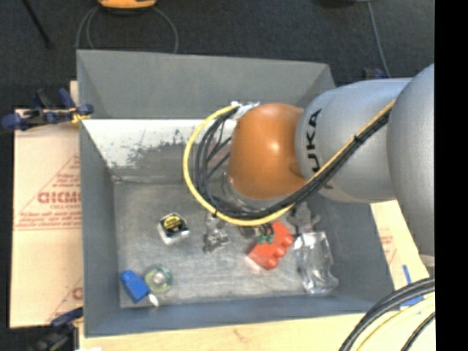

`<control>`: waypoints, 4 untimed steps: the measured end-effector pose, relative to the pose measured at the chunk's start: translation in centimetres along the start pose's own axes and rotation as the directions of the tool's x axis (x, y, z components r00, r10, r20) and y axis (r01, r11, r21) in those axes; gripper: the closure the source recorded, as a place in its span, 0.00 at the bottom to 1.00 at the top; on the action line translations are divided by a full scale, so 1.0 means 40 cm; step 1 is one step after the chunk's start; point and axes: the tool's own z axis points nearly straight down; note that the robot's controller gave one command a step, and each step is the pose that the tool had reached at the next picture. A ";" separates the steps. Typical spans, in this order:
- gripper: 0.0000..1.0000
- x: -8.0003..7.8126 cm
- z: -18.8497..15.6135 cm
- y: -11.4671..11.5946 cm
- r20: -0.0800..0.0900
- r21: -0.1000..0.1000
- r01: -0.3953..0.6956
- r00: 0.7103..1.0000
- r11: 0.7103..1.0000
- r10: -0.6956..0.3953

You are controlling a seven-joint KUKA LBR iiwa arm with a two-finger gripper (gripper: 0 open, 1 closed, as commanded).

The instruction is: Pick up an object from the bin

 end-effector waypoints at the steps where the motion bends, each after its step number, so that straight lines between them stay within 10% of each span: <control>1: 1.00 -0.062 0.007 0.075 0.006 -0.003 -0.021 1.000 1.000 0.021; 2: 0.00 -0.060 0.007 0.071 0.005 -0.003 -0.023 1.000 1.000 0.023; 4: 0.00 -0.131 0.175 0.118 0.007 -0.004 -0.398 0.917 0.917 0.398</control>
Offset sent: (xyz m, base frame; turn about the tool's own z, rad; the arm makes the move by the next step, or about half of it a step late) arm 0.0157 0.0332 -0.0032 0.0246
